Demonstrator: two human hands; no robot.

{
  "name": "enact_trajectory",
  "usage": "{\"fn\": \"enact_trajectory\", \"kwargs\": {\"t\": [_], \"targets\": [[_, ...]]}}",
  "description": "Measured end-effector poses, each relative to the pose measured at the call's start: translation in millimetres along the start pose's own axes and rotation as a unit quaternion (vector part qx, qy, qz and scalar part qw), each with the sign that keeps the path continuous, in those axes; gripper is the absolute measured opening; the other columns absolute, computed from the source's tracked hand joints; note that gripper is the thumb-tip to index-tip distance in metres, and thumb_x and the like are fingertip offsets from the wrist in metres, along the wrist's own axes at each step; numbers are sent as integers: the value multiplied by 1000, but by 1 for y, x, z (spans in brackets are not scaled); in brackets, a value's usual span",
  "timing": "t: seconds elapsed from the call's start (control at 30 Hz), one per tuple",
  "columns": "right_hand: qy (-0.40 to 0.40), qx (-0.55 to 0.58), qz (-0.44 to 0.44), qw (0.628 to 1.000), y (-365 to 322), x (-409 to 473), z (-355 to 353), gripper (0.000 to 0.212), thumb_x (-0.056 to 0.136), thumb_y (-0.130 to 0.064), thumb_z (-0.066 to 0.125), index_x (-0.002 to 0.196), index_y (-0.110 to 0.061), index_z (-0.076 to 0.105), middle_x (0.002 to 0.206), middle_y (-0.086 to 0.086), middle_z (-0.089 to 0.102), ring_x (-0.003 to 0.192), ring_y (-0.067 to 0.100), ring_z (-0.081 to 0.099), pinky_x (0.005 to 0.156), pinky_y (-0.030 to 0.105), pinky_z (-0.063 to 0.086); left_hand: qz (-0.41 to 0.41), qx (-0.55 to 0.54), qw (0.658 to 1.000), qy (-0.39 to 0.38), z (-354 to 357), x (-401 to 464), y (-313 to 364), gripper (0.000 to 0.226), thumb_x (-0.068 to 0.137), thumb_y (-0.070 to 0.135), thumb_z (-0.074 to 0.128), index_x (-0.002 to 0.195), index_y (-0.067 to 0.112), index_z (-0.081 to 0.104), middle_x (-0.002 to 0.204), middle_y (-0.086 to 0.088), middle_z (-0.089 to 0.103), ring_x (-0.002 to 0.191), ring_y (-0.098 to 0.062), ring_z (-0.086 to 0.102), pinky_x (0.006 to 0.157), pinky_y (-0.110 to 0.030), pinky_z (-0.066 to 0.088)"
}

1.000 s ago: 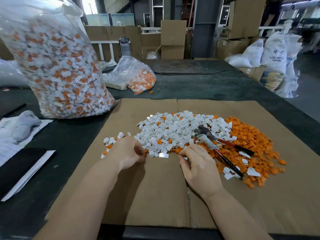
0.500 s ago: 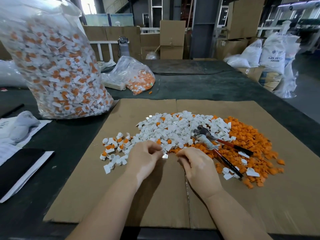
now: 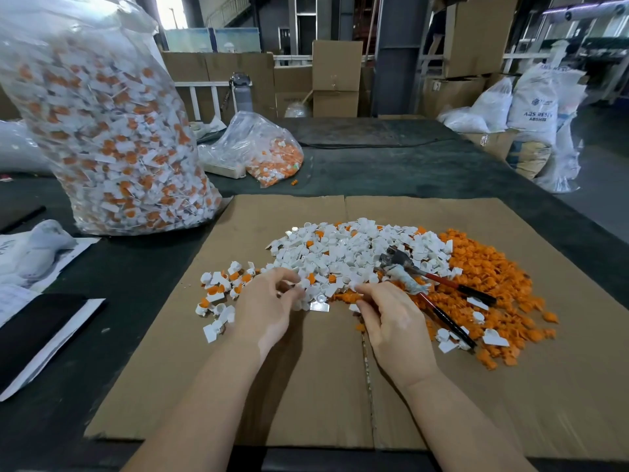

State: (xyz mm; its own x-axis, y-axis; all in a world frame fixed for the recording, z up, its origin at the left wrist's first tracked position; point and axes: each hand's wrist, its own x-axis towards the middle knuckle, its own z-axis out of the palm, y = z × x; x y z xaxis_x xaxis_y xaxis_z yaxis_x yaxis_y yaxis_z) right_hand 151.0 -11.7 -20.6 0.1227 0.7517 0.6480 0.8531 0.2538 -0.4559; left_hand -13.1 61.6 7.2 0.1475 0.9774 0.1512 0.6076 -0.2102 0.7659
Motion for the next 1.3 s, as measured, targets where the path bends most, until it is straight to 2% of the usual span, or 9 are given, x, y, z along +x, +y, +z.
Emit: {"fn": "enact_trajectory", "kwargs": {"t": [0.07,0.13,0.3,0.5,0.63,0.73,0.83,1.17,1.3], "targets": [[7,2,12,1000,0,0,0,16,79,4,68,94,-3,68,89,6,67,87,19,64,81,25,50,-20,-150,988,-28,10,-4,7,13,93,12,57,97,21,66,76,5,66,61,3,61,58,-2,41],[6,-1,17,1000,0,0,0,13,80,2,68,92,-4,68,88,5,67,85,19,63,79,23,49,-57,-271,959,-66,21,-8,14,16,92,7,57,101,14,68,81,-2,68,61,-1,65,61,-7,48],[20,-16,23,999,1,1,-1,13,82,3,65,93,-4,68,87,5,65,85,20,61,79,27,50,-59,-365,921,-124,45,-9,23,20,91,7,59,100,22,68,82,-4,65,70,-15,67,71,-29,56],[43,-19,60,997,2,1,-2,11,83,1,65,94,-1,69,87,9,67,83,23,64,75,33,53,-51,-355,929,-88,58,-12,20,9,85,12,68,86,21,69,72,-7,69,64,-22,63,61,-25,53],[59,5,109,992,2,1,-2,4,85,-5,65,87,-4,68,80,4,67,77,19,62,68,30,50,-43,-325,943,-62,61,-11,17,18,86,11,66,87,30,70,85,0,72,82,-17,67,79,-27,52],[60,9,125,990,3,1,-1,5,85,-10,66,84,-5,67,76,1,66,73,15,59,65,24,44,-54,-326,942,-50,63,-10,14,22,84,5,68,97,23,68,84,-3,65,77,-17,63,73,-24,50],[41,7,103,994,2,0,-1,9,84,-14,67,79,-7,66,72,-1,63,67,12,55,59,19,41,-52,-322,944,-48,64,-9,13,14,85,3,66,96,11,68,80,-9,66,71,-18,65,69,-24,52],[29,-73,68,995,1,0,2,20,79,-8,72,65,-6,57,62,2,56,58,18,53,51,26,39,-24,-328,942,-63,67,-15,12,16,88,3,62,82,18,60,70,-8,62,62,-16,62,67,-30,54],[24,-78,39,996,1,-1,3,23,76,-2,73,62,-3,54,59,6,54,54,22,51,47,29,39,-22,-321,944,-73,69,-17,11,13,88,2,61,84,14,62,70,-9,64,57,-11,61,58,-20,49]]}}
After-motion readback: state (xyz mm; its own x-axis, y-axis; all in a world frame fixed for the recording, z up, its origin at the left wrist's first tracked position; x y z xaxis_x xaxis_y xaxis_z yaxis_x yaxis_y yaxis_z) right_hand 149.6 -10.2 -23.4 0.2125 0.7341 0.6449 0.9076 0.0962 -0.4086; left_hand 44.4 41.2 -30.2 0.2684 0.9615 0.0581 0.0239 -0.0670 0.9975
